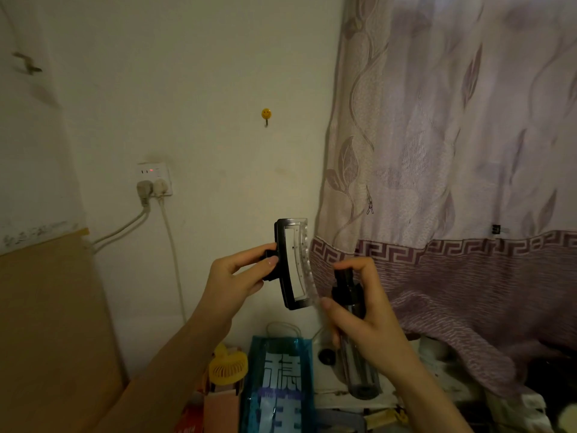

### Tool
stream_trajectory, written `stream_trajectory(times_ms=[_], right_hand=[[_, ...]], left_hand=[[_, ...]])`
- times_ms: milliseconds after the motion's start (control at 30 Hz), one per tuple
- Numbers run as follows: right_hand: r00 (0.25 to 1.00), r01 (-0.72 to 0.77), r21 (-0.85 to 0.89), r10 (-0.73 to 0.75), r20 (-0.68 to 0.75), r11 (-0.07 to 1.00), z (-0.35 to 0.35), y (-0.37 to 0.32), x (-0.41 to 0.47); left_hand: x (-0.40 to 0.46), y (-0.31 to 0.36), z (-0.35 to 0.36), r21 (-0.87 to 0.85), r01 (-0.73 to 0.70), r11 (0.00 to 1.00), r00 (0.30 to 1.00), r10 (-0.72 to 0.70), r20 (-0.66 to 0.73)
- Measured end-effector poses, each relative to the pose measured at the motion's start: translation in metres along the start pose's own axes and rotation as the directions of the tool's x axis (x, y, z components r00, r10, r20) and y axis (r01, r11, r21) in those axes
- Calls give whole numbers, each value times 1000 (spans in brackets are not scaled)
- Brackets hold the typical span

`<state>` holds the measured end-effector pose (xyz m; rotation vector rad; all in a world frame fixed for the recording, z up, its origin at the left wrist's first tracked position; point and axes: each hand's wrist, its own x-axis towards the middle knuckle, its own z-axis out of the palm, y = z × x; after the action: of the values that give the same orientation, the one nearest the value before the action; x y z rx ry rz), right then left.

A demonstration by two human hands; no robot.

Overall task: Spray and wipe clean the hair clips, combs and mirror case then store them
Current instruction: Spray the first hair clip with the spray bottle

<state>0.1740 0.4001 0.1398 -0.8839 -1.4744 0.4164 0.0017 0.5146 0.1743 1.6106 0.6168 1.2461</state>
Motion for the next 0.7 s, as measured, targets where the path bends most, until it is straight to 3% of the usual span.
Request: stream_trajectory(times_ms=[400, 700], right_hand=[[995, 1, 83, -9, 101, 997, -2, -13, 21], [999, 6, 59, -9, 50, 998, -7, -10, 17]], left_hand=[[-9, -6, 6, 54, -1, 999, 996, -4, 87], [-15, -10, 2, 67, -29, 997, 991, 19, 131]])
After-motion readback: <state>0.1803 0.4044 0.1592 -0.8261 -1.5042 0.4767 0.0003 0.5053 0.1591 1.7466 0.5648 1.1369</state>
